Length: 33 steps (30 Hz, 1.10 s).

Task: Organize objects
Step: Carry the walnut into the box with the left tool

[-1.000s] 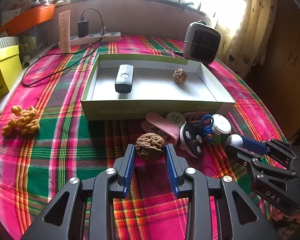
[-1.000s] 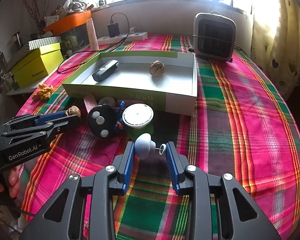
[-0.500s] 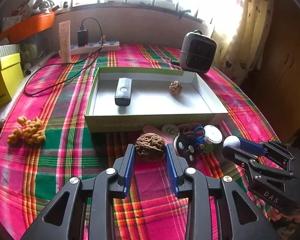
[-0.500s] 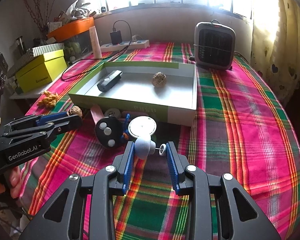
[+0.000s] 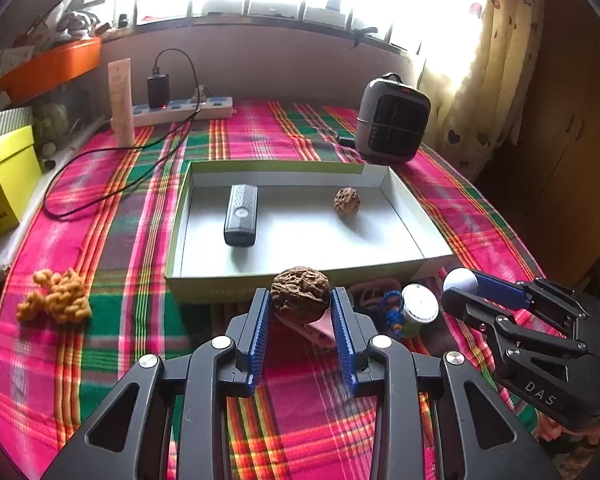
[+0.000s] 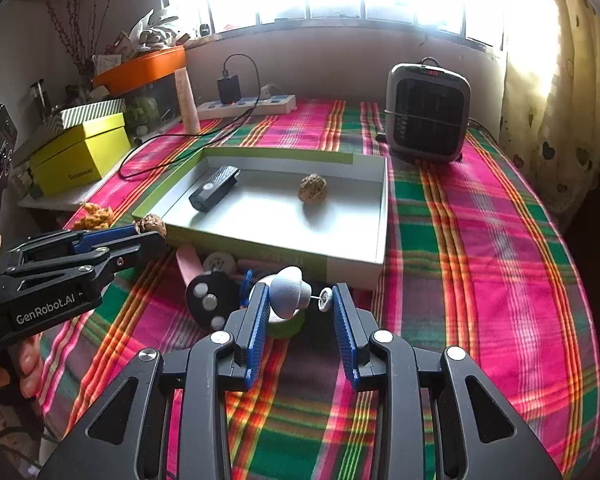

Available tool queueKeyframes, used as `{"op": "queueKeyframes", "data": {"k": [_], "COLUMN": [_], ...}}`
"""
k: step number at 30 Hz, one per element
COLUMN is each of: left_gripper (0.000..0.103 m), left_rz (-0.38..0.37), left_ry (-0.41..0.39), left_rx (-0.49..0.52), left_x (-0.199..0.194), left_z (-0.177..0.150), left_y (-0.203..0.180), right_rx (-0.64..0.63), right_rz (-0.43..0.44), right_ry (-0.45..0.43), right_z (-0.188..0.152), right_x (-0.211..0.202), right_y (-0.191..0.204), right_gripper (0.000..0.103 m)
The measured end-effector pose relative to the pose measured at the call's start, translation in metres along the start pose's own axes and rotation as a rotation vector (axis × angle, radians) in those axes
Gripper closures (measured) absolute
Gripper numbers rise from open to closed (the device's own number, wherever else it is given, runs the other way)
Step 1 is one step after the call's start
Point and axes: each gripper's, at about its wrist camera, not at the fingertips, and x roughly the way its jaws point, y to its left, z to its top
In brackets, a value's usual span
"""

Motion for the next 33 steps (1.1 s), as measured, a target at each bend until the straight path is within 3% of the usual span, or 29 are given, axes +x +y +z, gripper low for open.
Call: {"op": "queueKeyframes", "data": {"k": [33], "left_gripper": [0.074], "left_rz": [-0.006], "left_ry": [0.032], "left_rx": [0.006], "left_x": [0.057], "left_z": [0.046], "left_y": [0.005], "right_rx": [-0.027], "right_rz": [-0.029], "right_ry": [0.017], "right_z": [0.052], "right_x": [0.052], "right_y": [-0.024], "right_gripper": [0.070]}}
